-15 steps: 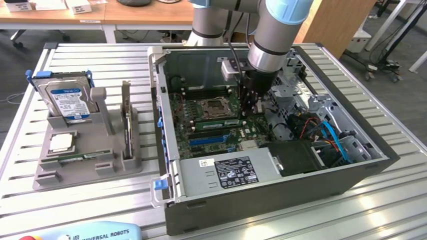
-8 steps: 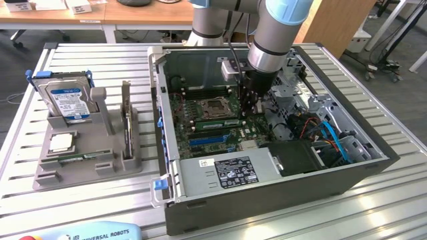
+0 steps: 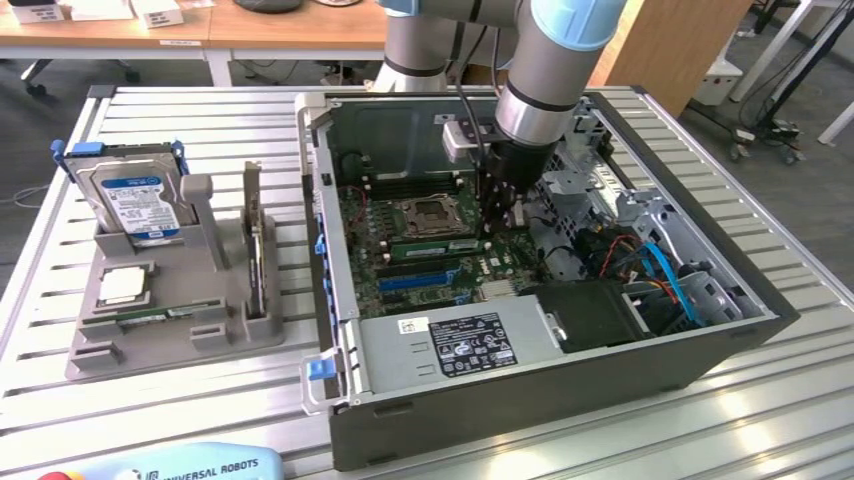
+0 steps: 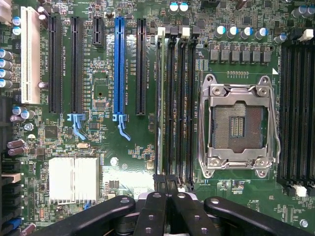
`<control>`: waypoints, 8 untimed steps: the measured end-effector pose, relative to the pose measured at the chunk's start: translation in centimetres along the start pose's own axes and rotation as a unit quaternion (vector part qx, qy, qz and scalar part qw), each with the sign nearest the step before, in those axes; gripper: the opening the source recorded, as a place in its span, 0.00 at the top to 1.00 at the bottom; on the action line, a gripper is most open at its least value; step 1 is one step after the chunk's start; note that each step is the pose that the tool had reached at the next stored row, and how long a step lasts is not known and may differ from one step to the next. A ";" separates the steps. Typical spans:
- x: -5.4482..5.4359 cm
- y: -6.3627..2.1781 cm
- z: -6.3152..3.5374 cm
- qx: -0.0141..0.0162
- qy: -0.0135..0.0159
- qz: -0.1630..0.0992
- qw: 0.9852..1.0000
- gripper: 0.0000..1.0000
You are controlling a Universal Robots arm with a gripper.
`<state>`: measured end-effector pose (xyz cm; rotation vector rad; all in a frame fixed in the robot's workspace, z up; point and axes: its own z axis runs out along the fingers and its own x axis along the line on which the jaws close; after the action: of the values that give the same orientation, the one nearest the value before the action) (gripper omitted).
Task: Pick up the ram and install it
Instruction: 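Press down the ram until it locks into place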
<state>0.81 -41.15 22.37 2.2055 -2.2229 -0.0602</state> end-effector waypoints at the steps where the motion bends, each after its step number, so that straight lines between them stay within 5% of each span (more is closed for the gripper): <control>1: 0.0 0.00 0.00 0.000 0.000 0.000 1.000 0.90; 8: 0.0 0.00 0.05 0.000 0.000 0.000 1.000 0.90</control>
<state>0.81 -41.16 22.31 2.2054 -2.2228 -0.0601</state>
